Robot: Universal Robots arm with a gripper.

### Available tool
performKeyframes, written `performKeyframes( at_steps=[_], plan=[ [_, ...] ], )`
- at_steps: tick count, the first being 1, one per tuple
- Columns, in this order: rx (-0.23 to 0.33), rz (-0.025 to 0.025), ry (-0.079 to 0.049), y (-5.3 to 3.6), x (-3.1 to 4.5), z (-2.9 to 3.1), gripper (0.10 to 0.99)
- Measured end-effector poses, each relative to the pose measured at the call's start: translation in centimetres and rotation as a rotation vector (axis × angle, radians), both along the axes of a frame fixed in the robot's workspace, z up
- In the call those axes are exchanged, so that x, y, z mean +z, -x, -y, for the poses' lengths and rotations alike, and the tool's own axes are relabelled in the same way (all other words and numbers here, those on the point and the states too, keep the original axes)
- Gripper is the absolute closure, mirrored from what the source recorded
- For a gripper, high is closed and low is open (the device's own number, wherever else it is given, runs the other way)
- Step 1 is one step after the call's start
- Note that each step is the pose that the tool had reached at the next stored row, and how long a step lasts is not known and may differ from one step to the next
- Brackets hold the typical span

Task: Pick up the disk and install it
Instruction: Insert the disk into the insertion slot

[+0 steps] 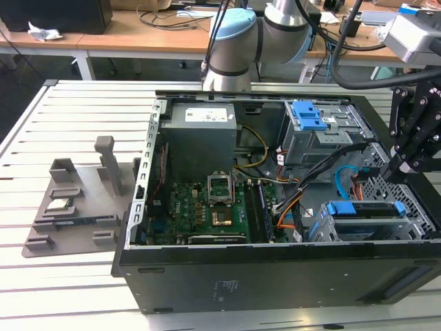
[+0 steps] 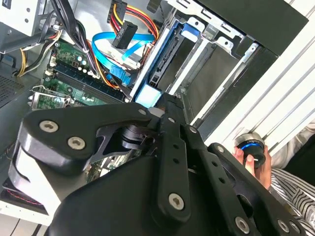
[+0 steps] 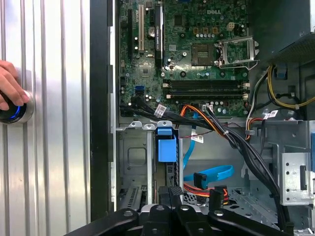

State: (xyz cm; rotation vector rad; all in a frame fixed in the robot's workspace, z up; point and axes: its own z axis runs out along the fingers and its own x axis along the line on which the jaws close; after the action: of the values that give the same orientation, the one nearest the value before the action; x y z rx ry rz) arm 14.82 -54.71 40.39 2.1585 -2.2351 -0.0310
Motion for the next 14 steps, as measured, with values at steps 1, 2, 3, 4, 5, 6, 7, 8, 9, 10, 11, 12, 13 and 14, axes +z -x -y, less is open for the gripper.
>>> performKeyframes(
  at_steps=[1, 2, 3, 4, 5, 6, 7, 8, 9, 10, 11, 12, 13, 14],
  plan=[
    [0.0, 0.0, 0.0, 0.0, 0.0, 0.0, 0.98],
    [0.0, 0.0, 0.0, 0.0, 0.0, 0.0, 0.98],
    [0.0, 0.0, 0.0, 0.0, -0.01, 0.0, 0.98],
    [0.0, 0.0, 0.0, 0.0, 0.0, 0.0, 0.98],
    [0.0, 0.0, 0.0, 0.0, -0.01, 0.0, 0.98],
    [0.0, 0.0, 0.0, 0.0, -0.01, 0.0, 0.98],
    [0.0, 0.0, 0.0, 0.0, -0.01, 0.0, 0.98],
    [0.0, 0.0, 0.0, 0.0, -0.01, 0.0, 0.98],
    [0.0, 0.0, 0.0, 0.0, -0.01, 0.0, 0.98],
    [0.0, 0.0, 0.0, 0.0, -0.01, 0.0, 0.98],
    [0.0, 0.0, 0.0, 0.0, -0.01, 0.0, 0.98],
    [0.0, 0.0, 0.0, 0.0, -0.01, 0.0, 0.98],
    [0.0, 0.0, 0.0, 0.0, -0.01, 0.0, 0.98],
    [0.0, 0.0, 0.0, 0.0, -0.02, 0.0, 0.98]
  ],
)
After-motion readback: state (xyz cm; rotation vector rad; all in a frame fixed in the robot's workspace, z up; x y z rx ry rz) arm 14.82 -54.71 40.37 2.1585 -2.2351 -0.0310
